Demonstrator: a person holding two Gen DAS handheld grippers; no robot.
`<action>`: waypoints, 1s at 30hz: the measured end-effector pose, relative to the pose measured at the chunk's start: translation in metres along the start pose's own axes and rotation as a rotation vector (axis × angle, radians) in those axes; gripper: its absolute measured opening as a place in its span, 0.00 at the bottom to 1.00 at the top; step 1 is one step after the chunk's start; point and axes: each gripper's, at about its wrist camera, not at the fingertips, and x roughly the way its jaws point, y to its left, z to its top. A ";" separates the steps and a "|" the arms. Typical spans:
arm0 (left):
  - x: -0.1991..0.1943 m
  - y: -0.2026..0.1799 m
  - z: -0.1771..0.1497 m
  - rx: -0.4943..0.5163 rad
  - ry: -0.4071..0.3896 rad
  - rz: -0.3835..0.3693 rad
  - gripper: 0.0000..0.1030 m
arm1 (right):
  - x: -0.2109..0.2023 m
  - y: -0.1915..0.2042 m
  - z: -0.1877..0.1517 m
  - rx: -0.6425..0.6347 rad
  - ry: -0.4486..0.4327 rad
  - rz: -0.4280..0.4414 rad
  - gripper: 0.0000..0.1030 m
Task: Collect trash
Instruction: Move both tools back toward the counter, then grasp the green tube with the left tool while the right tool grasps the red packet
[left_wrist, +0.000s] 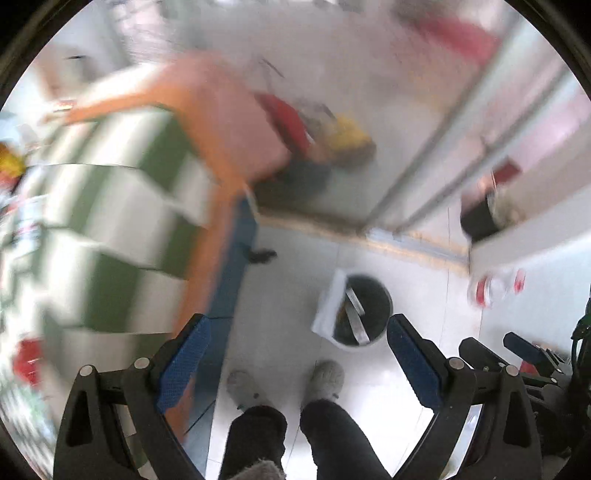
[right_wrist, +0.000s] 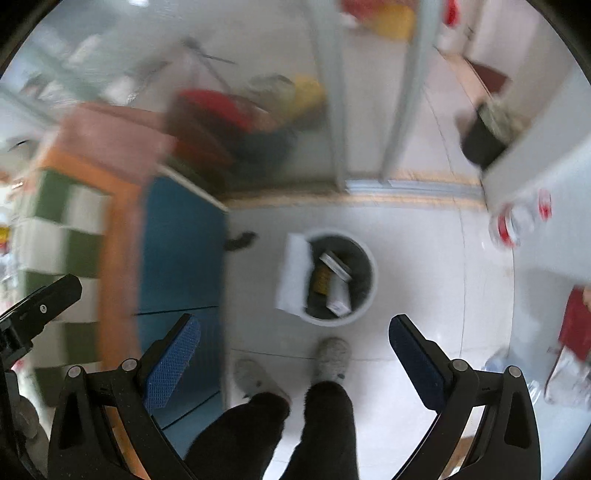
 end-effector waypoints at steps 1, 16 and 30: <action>-0.017 0.019 0.001 -0.031 -0.019 0.017 0.95 | -0.010 0.016 0.003 -0.022 0.000 0.011 1.00; -0.008 0.319 -0.140 -0.322 0.175 0.131 0.91 | -0.018 0.334 -0.064 -0.431 0.193 0.224 1.00; -0.031 0.392 -0.184 -0.493 0.055 0.125 0.03 | 0.049 0.467 -0.102 -0.596 0.235 0.164 1.00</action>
